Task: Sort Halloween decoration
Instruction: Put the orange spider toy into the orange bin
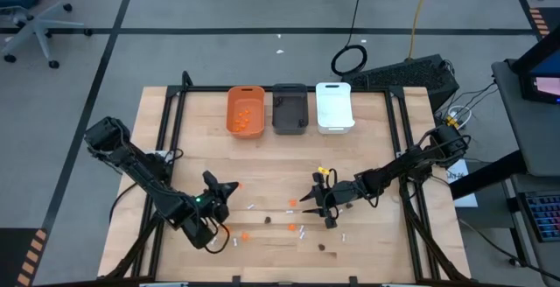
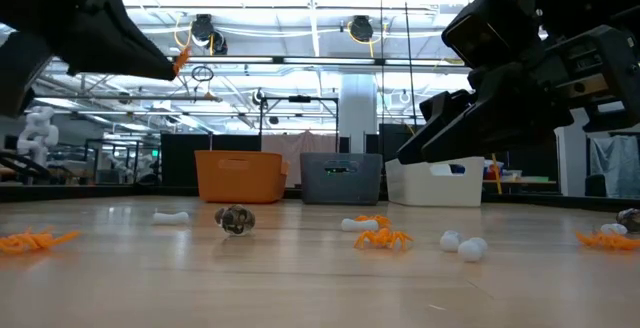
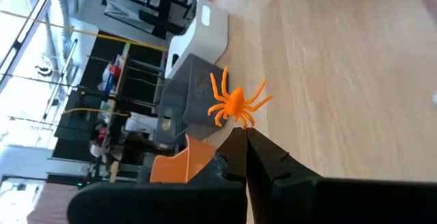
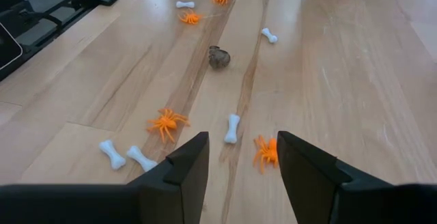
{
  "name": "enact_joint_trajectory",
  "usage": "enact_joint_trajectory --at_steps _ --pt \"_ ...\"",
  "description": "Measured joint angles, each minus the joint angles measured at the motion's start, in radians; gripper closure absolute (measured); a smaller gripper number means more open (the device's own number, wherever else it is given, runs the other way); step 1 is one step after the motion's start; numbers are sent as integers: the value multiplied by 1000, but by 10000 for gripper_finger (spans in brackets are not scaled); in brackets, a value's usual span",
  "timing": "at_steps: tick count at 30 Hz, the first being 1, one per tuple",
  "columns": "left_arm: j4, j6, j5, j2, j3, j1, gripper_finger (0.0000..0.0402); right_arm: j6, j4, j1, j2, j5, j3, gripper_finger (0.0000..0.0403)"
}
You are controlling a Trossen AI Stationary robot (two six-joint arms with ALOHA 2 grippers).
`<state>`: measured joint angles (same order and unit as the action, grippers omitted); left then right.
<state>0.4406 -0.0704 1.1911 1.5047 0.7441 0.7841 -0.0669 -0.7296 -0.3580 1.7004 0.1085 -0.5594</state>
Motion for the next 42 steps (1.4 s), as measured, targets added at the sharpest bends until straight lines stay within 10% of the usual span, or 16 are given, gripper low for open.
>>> enact_joint_trajectory --at_steps 16,24,30,42 --pt "-91 -417 129 -21 0 -144 402 43 -47 0 0 3 0 245" --pt "-338 -118 -324 -91 0 -432 401 106 -85 8 0 4 0 245" --pt "-432 96 -465 -135 0 -634 402 114 -90 27 0 2 0 245" --pt "-364 56 -857 -212 0 -1090 402 139 -90 74 0 1 0 245"
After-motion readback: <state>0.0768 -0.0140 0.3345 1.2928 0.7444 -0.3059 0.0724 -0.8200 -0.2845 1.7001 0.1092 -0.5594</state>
